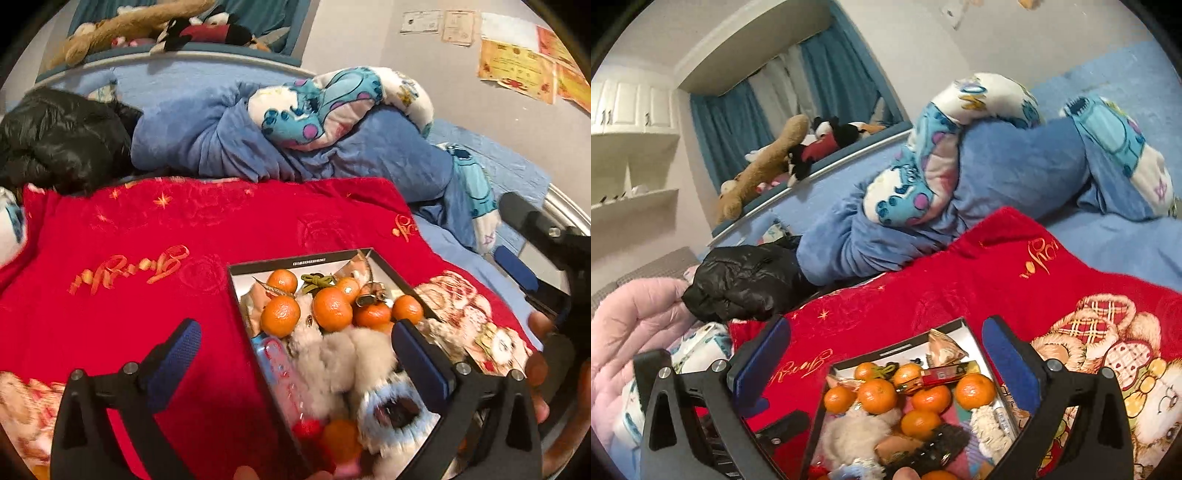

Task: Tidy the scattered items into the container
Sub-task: 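Move both open grippers back to the remaining loose items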

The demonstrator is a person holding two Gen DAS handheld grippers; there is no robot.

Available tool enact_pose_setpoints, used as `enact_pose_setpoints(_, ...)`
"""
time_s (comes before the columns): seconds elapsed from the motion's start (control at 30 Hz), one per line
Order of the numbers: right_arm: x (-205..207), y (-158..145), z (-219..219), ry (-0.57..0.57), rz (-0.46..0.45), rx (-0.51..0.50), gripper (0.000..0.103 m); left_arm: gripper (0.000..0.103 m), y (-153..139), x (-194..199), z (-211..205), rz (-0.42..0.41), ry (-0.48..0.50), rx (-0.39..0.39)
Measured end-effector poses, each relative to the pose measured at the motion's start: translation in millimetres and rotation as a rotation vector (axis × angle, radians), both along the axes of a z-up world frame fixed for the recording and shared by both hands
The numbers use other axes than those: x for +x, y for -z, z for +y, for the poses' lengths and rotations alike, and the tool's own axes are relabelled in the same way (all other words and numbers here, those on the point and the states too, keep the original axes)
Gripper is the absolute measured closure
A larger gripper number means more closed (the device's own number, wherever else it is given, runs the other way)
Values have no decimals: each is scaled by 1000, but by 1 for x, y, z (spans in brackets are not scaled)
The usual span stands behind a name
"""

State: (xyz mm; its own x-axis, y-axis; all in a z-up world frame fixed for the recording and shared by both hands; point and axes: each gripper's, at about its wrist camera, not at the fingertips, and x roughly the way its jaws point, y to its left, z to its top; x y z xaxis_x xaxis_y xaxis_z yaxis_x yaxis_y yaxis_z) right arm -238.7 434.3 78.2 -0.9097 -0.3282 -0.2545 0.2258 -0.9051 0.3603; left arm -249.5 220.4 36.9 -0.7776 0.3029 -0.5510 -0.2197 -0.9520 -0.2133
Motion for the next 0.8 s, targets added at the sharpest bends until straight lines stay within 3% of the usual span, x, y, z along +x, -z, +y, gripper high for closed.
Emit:
enact_pose_setpoints(0.13,15,-21,-30,4,9,34,0,0,-28,40,-23,49,-10,-27)
enact_pose_setpoints(0.3,45,-64,-79,-40,34,-11,0,0,-45,93,-58,58,-81,-43)
enact_pose_setpoints(0.4,72,-88,-101,-53,60,-18,0,0,-53,123,-79,55,-63,-27)
enact_pose_setpoints(0.5,97,-101,-123,-26,62,-6,0,0,-62,153,-96,81,-55,-66)
enact_pose_setpoints(0.63,129,-100,-146,-5,57,21,0,0,-67,183,-113,99,-34,-98)
enact_pose_setpoints(0.8,162,-66,-161,35,58,28,0,0,-56,207,-134,138,-47,-179)
